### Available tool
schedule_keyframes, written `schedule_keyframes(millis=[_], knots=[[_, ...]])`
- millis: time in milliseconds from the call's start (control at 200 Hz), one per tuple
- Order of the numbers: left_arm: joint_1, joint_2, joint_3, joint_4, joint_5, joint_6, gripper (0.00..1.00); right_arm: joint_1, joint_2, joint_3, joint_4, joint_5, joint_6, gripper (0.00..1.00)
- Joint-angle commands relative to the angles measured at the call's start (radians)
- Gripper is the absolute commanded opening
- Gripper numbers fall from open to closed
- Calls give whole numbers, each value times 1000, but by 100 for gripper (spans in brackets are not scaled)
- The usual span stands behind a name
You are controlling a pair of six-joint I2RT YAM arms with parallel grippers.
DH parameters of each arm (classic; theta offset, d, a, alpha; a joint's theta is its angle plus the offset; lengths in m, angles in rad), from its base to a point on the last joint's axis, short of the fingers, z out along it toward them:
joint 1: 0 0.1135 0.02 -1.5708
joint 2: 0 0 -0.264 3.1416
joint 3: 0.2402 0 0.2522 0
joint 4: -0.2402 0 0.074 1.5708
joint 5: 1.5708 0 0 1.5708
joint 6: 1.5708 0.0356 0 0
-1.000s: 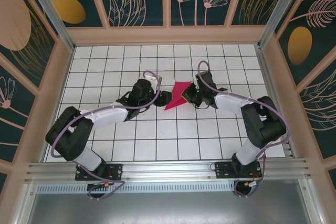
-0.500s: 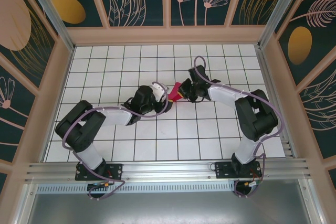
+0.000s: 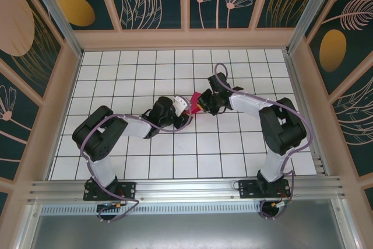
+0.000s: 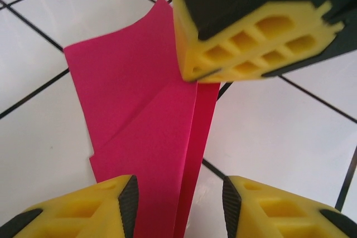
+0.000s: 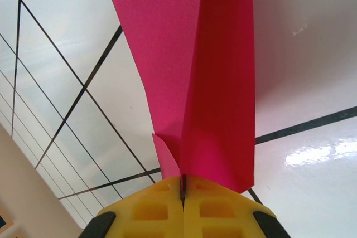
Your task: Fold a paper plane with a square sheet of paper (pick it up from the middle)
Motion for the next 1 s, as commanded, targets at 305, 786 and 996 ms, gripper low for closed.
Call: schedule_keyframes(millis=[305,786,996], knots=[[-4,-24,22,22,58,-20,50,5,-27,-12,-36,-40,5,0],[-5,40,27,53,34,-22,36,4,-25,-19,-25,-67,7,0],[-3,38,6,77,17,-40,21,-1,-34,-14,-22,-59,-18,10]])
